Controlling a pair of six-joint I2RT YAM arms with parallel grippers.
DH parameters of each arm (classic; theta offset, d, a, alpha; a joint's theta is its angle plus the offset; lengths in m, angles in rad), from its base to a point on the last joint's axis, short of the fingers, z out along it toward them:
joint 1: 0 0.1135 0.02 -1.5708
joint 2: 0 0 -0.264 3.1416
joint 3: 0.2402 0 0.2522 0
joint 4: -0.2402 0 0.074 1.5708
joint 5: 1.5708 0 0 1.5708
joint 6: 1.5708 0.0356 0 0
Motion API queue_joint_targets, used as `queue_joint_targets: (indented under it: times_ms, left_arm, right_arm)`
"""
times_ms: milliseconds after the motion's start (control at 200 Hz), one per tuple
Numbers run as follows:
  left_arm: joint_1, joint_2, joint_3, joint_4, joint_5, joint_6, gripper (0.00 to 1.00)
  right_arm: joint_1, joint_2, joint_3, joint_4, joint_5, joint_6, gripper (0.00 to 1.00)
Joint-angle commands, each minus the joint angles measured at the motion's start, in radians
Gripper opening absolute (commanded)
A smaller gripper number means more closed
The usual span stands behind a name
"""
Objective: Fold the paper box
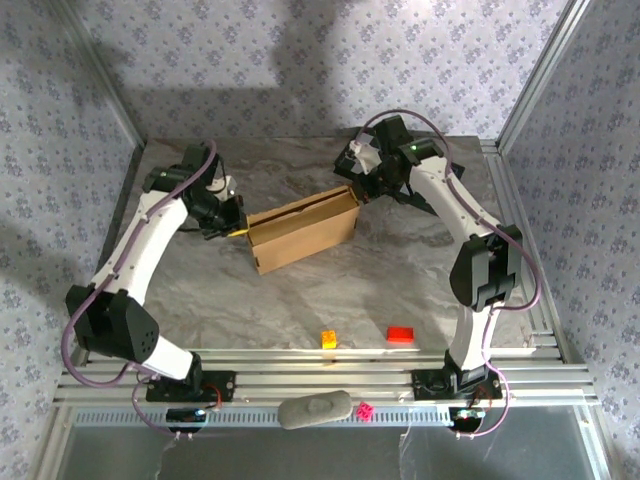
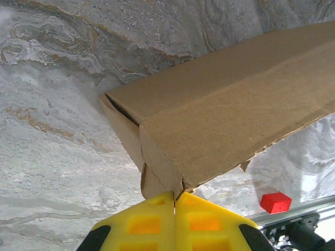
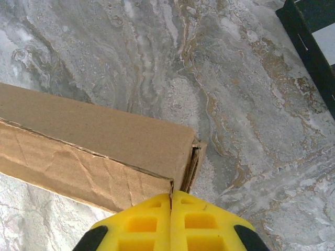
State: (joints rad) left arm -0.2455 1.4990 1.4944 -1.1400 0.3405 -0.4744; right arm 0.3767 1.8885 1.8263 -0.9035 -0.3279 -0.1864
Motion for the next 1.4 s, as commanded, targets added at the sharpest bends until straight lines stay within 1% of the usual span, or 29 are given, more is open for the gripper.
queue_joint_targets:
  times_ms: [0, 280, 435, 655, 755, 815, 885, 930, 970, 1099, 1259, 1399]
  left_arm:
    - [0.01, 0.017, 0.05, -0.056, 0.072, -0.046, 0.0]
    - [0.035, 0.064, 0.075, -0.087, 0.136, -0.107, 0.0]
    - [0.049, 0.069, 0.073, -0.063, 0.169, -0.138, 0.0]
    - [0.06, 0.095, 0.101, -0.072, 0.191, -0.159, 0.0]
    - [0.059, 0.101, 0.11, -0.091, 0.186, -0.147, 0.0]
    - [0.06, 0.099, 0.113, -0.123, 0.157, -0.13, 0.13]
    - [0.06, 0.088, 0.104, -0.142, 0.128, -0.12, 0.25]
    - [0.06, 0.074, 0.089, -0.136, 0.12, -0.124, 0.31]
    - [0.059, 0.06, 0.077, -0.124, 0.115, -0.134, 0.35]
    - [0.057, 0.034, 0.056, -0.096, 0.096, -0.151, 0.38]
    - [0.03, 0.051, 0.078, -0.112, 0.049, -0.121, 0.4]
    - [-0.005, 0.064, 0.073, -0.104, 0.002, -0.121, 0.39]
  right_arm:
    - [0.013, 0.029, 0.045, -0.056, 0.009, 0.021, 0.0]
    - [0.016, 0.064, 0.106, -0.1, 0.006, 0.037, 0.0]
    - [0.017, 0.069, 0.113, -0.105, 0.006, 0.039, 0.0]
    - [0.016, 0.077, 0.118, -0.11, 0.007, 0.039, 0.0]
    - [0.015, 0.08, 0.124, -0.112, 0.01, 0.042, 0.0]
    - [0.016, 0.082, 0.128, -0.115, 0.01, 0.043, 0.0]
    - [0.015, 0.083, 0.13, -0.115, 0.012, 0.044, 0.0]
    - [0.013, 0.084, 0.128, -0.112, 0.009, 0.044, 0.0]
    - [0.014, 0.084, 0.128, -0.113, 0.009, 0.045, 0.0]
    - [0.013, 0.087, 0.128, -0.112, 0.009, 0.047, 0.0]
    - [0.014, 0.087, 0.128, -0.112, 0.006, 0.05, 0.0]
    - [0.014, 0.088, 0.128, -0.113, 0.007, 0.053, 0.0]
